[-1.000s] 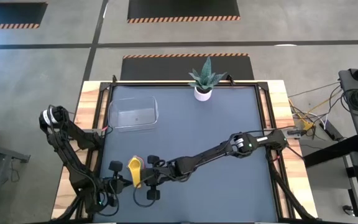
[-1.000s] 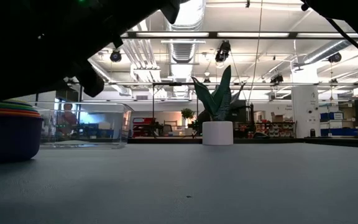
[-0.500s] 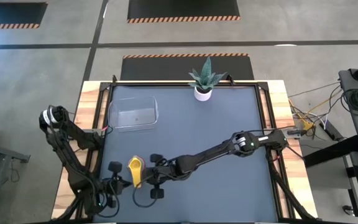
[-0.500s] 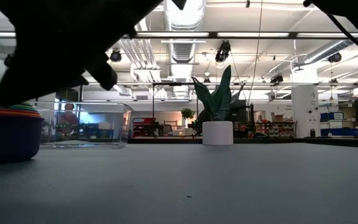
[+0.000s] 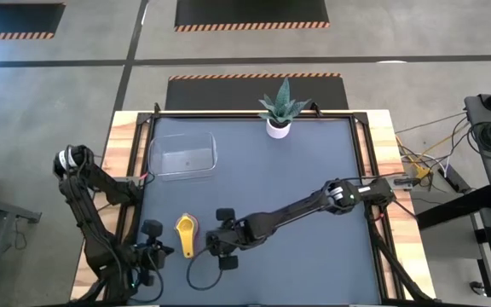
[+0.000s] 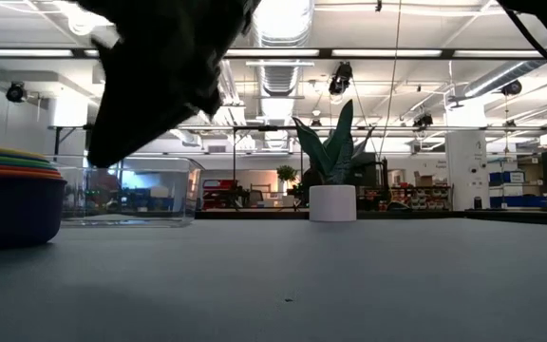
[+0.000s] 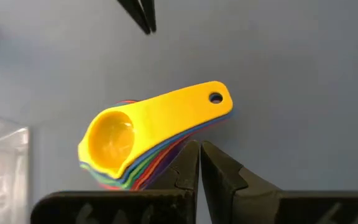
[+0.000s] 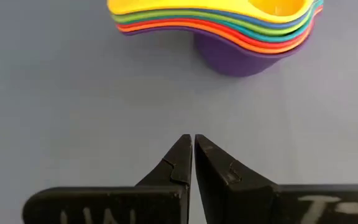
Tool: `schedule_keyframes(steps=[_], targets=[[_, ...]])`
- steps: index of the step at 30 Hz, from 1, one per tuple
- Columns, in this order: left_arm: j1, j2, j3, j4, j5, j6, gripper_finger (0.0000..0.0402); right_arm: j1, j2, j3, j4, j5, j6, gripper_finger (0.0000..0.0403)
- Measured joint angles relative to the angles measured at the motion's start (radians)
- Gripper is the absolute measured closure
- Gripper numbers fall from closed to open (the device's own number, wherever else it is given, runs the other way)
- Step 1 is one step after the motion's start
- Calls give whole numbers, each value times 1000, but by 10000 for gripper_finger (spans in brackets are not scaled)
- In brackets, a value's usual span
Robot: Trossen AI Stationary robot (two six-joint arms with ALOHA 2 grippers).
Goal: Nest measuring cups in basket
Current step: Put the stacked measuring cups into the transparent bin
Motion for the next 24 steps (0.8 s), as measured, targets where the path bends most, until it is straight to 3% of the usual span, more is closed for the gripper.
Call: schedule_keyframes(steps=[5,14,20,24], targets=[[35,-1,93,-135,45,56,402,16,-24,0,-44,4,-27,394],[133,-9,144,-151,191,334,402,34,-58,-33,-134,32,-33,394],[203,-31,137,-162,279,444,402,35,-124,-135,-144,55,-9,394],[238,-45,121,-162,316,502,402,35,-194,-253,-43,56,-13,394]])
